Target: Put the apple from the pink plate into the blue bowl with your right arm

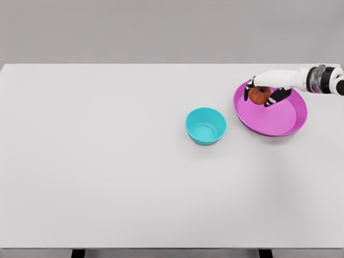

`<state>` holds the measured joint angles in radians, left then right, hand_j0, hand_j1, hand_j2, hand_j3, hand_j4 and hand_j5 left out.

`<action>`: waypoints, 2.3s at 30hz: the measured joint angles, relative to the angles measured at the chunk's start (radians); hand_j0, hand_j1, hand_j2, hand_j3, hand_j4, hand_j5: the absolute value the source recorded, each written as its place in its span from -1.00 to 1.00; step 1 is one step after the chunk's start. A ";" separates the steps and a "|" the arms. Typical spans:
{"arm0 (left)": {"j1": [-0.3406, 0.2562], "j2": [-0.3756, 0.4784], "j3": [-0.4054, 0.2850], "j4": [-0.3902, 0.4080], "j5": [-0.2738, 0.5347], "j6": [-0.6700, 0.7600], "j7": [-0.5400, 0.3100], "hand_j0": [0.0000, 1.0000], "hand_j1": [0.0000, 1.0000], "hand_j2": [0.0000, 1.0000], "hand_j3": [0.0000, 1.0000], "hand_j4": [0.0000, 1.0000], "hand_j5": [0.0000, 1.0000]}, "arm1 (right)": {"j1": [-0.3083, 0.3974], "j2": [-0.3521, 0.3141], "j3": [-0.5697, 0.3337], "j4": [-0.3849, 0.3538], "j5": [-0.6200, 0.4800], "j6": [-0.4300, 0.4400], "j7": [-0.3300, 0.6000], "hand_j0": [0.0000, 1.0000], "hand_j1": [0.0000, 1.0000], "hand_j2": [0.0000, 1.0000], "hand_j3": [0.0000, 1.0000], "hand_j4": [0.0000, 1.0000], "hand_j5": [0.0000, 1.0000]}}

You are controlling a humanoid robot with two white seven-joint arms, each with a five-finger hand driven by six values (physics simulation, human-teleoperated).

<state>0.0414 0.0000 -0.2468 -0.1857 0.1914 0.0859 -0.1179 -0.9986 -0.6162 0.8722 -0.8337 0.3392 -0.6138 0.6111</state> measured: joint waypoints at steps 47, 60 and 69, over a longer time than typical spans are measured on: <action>0.000 0.000 0.000 0.000 0.000 0.000 0.000 1.00 1.00 1.00 1.00 1.00 1.00 | 0.080 0.006 0.072 -0.460 0.001 0.000 0.000 1.00 1.00 1.00 1.00 1.00 1.00; 0.000 0.000 0.000 0.000 0.000 0.000 0.000 1.00 1.00 1.00 1.00 1.00 1.00 | 0.153 -0.072 -0.239 -0.459 -0.013 -0.001 0.000 1.00 1.00 1.00 1.00 1.00 1.00; 0.000 0.000 0.000 0.000 0.000 0.000 0.000 1.00 1.00 1.00 1.00 1.00 1.00 | 0.394 -0.172 -0.552 -0.353 -0.016 -0.001 0.000 1.00 1.00 1.00 1.00 1.00 1.00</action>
<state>0.0414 -0.0001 -0.2467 -0.1859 0.1914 0.0860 -0.1179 -0.6045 -0.7882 0.3197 -1.1862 0.3229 -0.6148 0.6116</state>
